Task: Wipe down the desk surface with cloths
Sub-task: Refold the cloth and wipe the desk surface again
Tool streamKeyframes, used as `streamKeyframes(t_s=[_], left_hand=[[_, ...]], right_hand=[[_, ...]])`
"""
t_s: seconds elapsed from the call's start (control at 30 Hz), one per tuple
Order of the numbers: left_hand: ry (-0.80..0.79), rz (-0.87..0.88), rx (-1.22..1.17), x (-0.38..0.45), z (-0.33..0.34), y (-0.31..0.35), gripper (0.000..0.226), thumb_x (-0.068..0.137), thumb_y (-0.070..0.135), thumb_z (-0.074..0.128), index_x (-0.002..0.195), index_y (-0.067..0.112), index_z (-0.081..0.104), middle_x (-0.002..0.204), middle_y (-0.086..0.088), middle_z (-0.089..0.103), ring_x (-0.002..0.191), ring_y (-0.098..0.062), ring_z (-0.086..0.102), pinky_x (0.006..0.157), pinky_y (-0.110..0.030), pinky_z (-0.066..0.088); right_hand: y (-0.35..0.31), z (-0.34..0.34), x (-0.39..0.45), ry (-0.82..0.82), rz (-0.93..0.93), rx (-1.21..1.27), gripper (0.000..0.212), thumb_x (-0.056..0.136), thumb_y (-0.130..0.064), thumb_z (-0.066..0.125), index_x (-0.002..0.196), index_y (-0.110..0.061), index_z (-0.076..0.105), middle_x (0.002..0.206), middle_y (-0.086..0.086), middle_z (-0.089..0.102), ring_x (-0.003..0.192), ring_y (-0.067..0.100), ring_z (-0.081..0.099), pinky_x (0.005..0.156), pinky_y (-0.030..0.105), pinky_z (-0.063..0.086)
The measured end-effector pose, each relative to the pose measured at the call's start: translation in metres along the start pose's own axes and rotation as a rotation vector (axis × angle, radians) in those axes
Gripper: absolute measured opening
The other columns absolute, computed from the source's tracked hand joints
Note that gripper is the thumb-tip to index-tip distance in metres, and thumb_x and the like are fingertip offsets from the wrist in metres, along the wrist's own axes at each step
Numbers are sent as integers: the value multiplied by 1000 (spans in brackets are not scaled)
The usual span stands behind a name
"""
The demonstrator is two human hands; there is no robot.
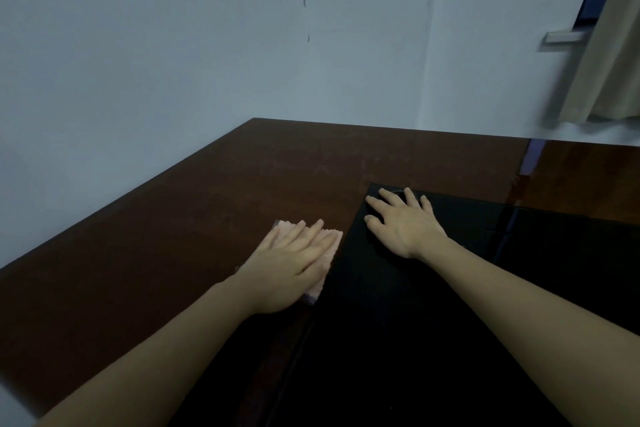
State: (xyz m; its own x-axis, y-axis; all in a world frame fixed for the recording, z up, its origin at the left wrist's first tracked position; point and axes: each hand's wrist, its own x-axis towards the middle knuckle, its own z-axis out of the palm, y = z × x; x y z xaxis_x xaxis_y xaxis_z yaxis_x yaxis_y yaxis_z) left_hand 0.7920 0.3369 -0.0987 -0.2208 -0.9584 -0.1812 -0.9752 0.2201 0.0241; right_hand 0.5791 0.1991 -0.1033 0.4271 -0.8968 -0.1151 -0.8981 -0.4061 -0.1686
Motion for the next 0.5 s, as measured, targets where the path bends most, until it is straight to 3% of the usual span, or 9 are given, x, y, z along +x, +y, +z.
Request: streamKeyframes(t_s=[0.13, 0.23, 0.3, 0.4, 0.5], left_hand=[[-23, -80, 14, 10, -4, -26, 70, 80, 66, -18, 146, 48, -27, 166, 11, -20, 154, -16, -17, 125, -48, -8], [-7, -221, -19, 42, -9, -38, 56, 104, 54, 1, 155, 43, -18, 168, 7, -16, 155, -19, -13, 124, -52, -6], [17, -281, -45, 62, -14, -38, 55, 107, 51, 7, 157, 41, -12, 169, 7, -14, 156, -19, -11, 123, -52, -7], [7, -290, -73, 76, -16, -23, 56, 107, 50, 10, 159, 39, -9, 169, 7, -13, 156, -20, -10, 123, -52, -7], [5, -192, -61, 63, -13, -2, 56, 108, 49, 9, 159, 39, -11, 169, 8, -14, 155, -18, -13, 124, -52, -8]], right_hand=[[1, 1, 1, 4, -1, 0, 61, 106, -58, 18, 162, -37, 12, 171, -5, 1, 156, 38, -6, 125, 58, -1], [1, 2, 3, 4, -8, -3, 61, 106, -58, 19, 162, -37, 13, 171, -5, 1, 156, 38, -6, 124, 58, -1], [0, 1, 4, -1, -6, 0, 61, 106, -58, 19, 162, -37, 13, 171, -5, 1, 156, 38, -6, 124, 58, -2], [1, 1, 3, -5, -1, 5, 60, 106, -58, 20, 162, -37, 14, 171, -5, 1, 156, 38, -7, 124, 58, -2], [0, -1, 2, 0, 0, 1, 60, 106, -57, 21, 162, -36, 14, 171, -4, 2, 156, 38, -6, 124, 58, -2]])
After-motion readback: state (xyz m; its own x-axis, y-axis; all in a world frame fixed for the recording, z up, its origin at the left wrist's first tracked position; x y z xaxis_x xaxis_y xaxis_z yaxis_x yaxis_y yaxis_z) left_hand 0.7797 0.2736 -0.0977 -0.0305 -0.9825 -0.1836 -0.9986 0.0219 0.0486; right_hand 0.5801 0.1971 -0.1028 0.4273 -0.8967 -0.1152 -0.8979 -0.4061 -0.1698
